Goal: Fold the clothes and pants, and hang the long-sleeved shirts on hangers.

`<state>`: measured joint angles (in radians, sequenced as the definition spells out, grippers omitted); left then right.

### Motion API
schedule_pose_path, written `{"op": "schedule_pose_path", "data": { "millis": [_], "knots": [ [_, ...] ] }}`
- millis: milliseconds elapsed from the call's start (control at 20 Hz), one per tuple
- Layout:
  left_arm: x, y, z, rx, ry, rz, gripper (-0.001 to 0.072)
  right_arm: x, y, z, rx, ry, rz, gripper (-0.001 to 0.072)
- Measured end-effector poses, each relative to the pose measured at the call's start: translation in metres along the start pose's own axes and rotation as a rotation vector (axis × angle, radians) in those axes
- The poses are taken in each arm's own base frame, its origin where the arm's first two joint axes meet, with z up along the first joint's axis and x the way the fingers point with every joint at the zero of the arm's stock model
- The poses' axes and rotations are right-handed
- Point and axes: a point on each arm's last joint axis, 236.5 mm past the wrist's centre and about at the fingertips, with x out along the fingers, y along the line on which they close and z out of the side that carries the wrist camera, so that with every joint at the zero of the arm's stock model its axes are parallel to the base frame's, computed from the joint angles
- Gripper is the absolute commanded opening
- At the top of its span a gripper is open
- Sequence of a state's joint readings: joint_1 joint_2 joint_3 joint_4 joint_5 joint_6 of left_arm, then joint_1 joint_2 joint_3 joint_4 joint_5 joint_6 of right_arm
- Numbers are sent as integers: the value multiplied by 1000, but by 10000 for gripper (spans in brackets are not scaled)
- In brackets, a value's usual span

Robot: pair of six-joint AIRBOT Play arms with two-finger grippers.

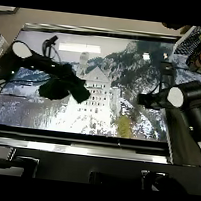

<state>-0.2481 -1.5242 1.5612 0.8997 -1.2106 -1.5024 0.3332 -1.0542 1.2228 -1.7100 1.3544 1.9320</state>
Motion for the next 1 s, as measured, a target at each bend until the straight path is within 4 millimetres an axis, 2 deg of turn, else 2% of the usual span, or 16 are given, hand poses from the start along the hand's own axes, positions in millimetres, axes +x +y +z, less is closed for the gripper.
{"op": "schedule_pose_path", "data": {
  "millis": [100,200,300,400,450,500,550,600,700,750,800,850,1000],
  "knots": [
    [27,-52,-12,68,13,-75,18,-12,-28,-5,15,-5,-104,97],
    [62,-102,-29,133,19,-138,17,-26,-54,-11,31,-5,-198,97],
    [103,-140,-52,172,32,-180,18,-40,-74,-18,49,-4,-273,96],
    [147,-166,-84,173,69,-201,25,-52,-89,-25,64,2,-325,96],
    [166,-174,-100,172,89,-203,104,-57,-95,-29,73,7,-345,96],
    [184,-180,-116,168,110,-204,259,-60,-98,-32,79,10,-358,95],
    [197,-185,-128,155,124,-204,343,-63,-102,-35,85,16,-370,93],
    [206,-186,-134,153,129,-203,342,-65,-104,-37,89,21,-379,91],
    [210,-184,-134,139,128,-198,342,-67,-105,-40,97,25,-380,98],
    [206,-180,-125,129,118,-195,342,-67,-103,-41,104,26,-369,149],
    [198,-171,-111,117,101,-186,342,-65,-98,-41,113,28,-348,276],
    [185,-160,-95,109,82,-175,342,-63,-90,-41,120,24,-313,322],
    [123,-108,-38,108,7,-88,342,-61,-72,-32,118,-6,-229,332]
  ]
}}
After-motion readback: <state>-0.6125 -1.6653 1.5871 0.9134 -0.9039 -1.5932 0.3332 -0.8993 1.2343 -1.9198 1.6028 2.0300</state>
